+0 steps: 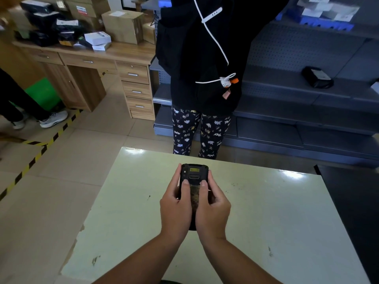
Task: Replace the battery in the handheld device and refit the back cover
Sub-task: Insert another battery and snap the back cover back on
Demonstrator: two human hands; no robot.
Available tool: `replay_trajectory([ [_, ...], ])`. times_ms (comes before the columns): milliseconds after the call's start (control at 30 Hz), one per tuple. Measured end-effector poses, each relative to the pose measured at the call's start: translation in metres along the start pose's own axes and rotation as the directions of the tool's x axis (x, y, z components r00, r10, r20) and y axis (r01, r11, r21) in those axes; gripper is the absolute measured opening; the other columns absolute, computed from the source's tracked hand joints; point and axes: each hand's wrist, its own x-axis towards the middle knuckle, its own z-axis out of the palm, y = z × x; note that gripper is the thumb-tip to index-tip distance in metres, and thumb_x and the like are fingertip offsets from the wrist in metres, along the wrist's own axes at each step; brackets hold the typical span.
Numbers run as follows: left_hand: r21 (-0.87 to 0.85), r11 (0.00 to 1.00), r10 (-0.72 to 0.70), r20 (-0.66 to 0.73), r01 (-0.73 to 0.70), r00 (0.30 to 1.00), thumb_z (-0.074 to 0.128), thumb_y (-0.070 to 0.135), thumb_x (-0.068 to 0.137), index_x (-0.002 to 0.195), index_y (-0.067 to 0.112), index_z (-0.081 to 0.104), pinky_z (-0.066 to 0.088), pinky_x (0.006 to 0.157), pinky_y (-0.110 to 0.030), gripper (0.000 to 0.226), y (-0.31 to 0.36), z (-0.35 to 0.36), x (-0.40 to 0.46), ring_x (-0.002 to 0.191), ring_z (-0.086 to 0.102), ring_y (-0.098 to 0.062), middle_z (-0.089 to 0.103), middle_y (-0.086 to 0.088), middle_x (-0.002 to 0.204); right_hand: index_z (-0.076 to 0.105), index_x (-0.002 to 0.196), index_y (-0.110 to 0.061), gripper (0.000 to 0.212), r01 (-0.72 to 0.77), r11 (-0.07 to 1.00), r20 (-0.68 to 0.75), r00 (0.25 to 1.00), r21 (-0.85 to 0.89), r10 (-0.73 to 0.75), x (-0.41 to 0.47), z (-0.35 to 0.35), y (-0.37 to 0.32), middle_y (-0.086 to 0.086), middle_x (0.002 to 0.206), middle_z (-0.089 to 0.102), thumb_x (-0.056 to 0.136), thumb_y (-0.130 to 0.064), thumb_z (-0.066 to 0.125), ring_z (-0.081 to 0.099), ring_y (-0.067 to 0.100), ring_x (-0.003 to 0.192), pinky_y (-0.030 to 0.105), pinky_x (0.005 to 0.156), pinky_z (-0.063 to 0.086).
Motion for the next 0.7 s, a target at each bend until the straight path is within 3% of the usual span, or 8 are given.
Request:
replay_trajectory([
  [300, 0.038, 0.998, -0.045, 0.008, 0.045, 0.999, 0.045, 0.053, 0.092, 0.139, 0.063, 0.051, 0.062, 0.091, -0.046, 0.049, 0.0028, 0.0014, -0.0015, 0.104, 0.074, -0.013, 0.077, 0.015, 0.12, 0.06, 0.141, -0.028, 0.038, 0.063, 0.994, 0.016, 0.998, -0.092, -0.062, -0.0008, -0.0009, 0.0021, -0.027, 0.11, 0.065, 0.103, -0.023, 0.06, 0.06, -0.015, 0.105, 0.005, 0.083, 0.05],
  [533, -0.029, 0.991, -0.13, -0.022, 0.129, 0.991, 0.047, 0.044, 0.088, 0.132, 0.058, 0.062, 0.063, 0.09, -0.046, 0.048, 0.0089, 0.0046, -0.0006, 0.097, 0.075, -0.012, 0.078, 0.016, 0.117, 0.06, 0.14, -0.028, 0.038, 0.046, 0.994, -0.003, 0.999, -0.1, -0.047, 0.0, -0.0006, 0.0031, -0.024, 0.109, 0.066, 0.103, -0.022, 0.06, 0.059, -0.018, 0.103, 0.002, 0.08, 0.049],
  [700, -0.096, 0.982, -0.169, -0.055, 0.163, 0.984, 0.05, 0.026, 0.1, 0.13, 0.05, 0.069, 0.064, 0.09, -0.046, 0.042, 0.0104, 0.0057, -0.0008, 0.098, 0.075, -0.013, 0.077, 0.014, 0.121, 0.062, 0.139, -0.03, 0.037, 0.006, 0.997, -0.007, 1.0, -0.071, -0.006, -0.0005, -0.0003, 0.0025, -0.022, 0.113, 0.068, 0.103, -0.024, 0.059, 0.063, -0.012, 0.105, 0.015, 0.088, 0.057],
])
